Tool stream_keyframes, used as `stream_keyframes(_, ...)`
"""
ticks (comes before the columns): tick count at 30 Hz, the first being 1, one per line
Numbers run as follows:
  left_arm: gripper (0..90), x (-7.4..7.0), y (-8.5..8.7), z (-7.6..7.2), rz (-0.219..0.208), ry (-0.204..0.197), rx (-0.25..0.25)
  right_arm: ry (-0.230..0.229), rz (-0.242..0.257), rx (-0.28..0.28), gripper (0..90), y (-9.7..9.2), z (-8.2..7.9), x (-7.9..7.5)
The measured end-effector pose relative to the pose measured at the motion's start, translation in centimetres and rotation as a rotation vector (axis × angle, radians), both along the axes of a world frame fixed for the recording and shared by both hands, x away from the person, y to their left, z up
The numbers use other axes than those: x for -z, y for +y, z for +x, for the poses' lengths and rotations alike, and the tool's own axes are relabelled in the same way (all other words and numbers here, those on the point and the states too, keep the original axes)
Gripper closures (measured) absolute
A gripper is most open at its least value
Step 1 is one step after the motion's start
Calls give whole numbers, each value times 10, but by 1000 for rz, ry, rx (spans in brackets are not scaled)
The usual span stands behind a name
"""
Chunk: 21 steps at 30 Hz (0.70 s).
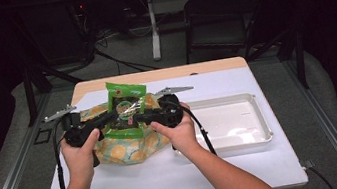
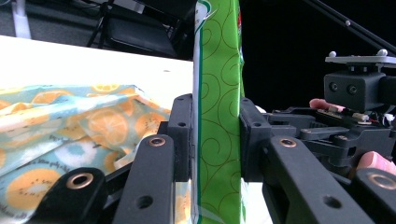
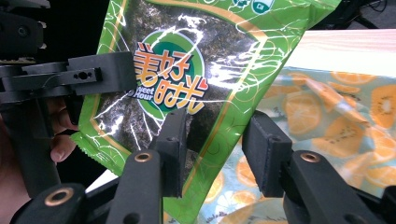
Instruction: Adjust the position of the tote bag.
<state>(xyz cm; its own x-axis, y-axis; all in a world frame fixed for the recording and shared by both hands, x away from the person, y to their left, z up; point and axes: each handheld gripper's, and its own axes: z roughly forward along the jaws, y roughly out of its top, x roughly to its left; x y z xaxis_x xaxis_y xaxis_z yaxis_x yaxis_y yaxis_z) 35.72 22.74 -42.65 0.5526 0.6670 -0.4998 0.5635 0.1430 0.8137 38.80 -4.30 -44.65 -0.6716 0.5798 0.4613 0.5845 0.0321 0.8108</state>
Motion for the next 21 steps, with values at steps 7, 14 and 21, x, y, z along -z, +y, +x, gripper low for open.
stream_keyframes(7,720,2,-18,3,9,0,27,18,0,25,618,-18,-2,2)
stream_keyframes(14,715,6,-41,7,29,7,64,19,0,65,620,-39,-7,5)
stream_keyframes(21,701,11,-65,10,40,21,107,9,15,103,636,-65,-14,5)
